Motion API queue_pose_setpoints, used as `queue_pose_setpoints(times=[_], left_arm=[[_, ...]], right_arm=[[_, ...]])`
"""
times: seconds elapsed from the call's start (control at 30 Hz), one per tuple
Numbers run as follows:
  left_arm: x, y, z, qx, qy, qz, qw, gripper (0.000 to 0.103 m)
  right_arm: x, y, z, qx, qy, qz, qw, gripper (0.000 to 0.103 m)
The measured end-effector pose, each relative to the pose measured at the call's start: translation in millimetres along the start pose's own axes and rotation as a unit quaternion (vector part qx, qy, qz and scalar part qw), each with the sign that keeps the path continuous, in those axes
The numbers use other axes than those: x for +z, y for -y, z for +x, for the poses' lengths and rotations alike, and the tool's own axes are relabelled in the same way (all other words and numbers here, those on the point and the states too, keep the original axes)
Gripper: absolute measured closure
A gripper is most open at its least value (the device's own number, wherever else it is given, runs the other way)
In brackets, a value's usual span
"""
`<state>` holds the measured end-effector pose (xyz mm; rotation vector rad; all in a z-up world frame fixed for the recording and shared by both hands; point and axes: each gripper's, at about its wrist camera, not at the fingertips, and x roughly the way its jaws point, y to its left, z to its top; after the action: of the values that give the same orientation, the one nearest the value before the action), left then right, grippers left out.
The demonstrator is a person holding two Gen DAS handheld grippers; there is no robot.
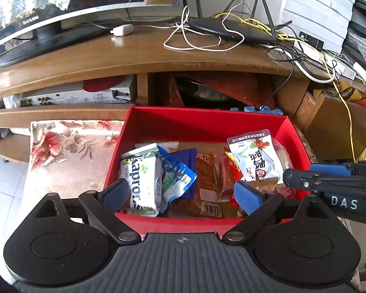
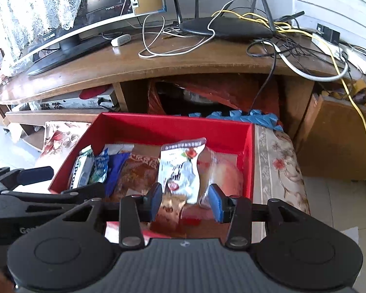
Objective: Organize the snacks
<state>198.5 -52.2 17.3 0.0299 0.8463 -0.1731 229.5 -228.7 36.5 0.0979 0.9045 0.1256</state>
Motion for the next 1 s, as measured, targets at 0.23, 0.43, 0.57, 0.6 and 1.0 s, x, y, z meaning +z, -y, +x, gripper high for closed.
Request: queue_pose_setpoints(times=[0.23, 0.43, 0.57, 0.6, 1.0], left_arm=[[-19, 1, -12, 0.01, -0.001, -0.004, 0.9999, 0.0], [-38, 0, -20, 0.008, -0.004, -0.01, 0.9999, 0.0], [-47, 0, -29, 0.007, 0.002, -0.008, 0.9999, 0.0], [-50, 0, -31, 0.007, 0.004, -0.008, 0.9999, 0.0], [-71, 6, -43, 0.001, 0.0, -0.003, 1.0, 0.0]], right_arm=[[-23, 3, -19, 0.004, -0.003, 0.009, 1.0, 0.061], [-43, 1, -30, 0.006, -0.01, 0.011, 1.0, 0.061], [-54, 1, -38, 0.009, -0.012, 0.016, 1.0, 0.061], [-56, 1, -40, 0.011, -0.012, 0.016, 1.0, 0.061], [-80, -6, -55, 0.016, -0.017, 0.013, 1.0, 0.06]])
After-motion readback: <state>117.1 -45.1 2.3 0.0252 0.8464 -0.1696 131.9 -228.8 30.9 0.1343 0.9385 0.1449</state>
